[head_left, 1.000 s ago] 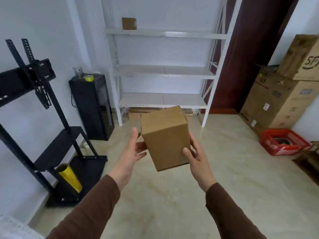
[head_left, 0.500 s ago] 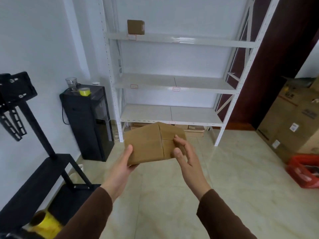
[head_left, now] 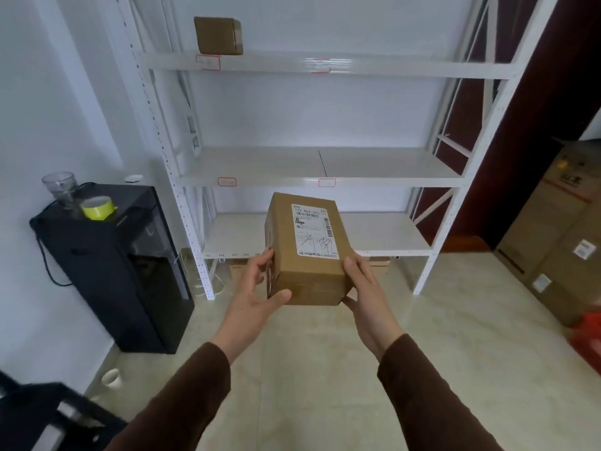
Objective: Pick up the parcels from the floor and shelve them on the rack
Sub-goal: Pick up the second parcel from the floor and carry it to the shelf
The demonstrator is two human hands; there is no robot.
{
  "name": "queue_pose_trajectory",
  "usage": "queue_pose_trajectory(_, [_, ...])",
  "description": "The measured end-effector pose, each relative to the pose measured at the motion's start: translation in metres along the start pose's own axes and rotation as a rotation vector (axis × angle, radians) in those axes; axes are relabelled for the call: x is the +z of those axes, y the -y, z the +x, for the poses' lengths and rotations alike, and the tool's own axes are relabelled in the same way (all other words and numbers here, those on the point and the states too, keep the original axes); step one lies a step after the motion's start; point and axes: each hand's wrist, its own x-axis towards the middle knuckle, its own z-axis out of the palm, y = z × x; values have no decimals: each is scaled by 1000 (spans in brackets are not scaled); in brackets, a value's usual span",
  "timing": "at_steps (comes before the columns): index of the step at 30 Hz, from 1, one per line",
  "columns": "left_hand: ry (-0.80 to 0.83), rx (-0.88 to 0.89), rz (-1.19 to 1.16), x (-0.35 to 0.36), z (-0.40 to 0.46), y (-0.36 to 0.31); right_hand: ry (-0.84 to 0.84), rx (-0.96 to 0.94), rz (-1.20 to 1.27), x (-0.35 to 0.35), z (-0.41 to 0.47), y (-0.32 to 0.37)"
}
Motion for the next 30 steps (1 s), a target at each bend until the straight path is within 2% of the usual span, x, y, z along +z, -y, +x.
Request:
queue_pose_trajectory(4, [0,-107,-31,-9,99,-3,22,0,24,8,109,0])
queue_pose_trajectory(9, [-145,-218,-276,-30,202,0,39,2,-1,49,231,-10])
queue_pose_trajectory(15, [-238,-215,-318,-81,318,47,57,26,4,112,351,-34])
queue_pose_trajectory(24, [-231,-284,-286,-177,495,108,53,118,-90,205,521,-52])
queue_pose_trajectory(30, [-185,-311,-311,-202,595,129,75,194,-117,234,624,-59])
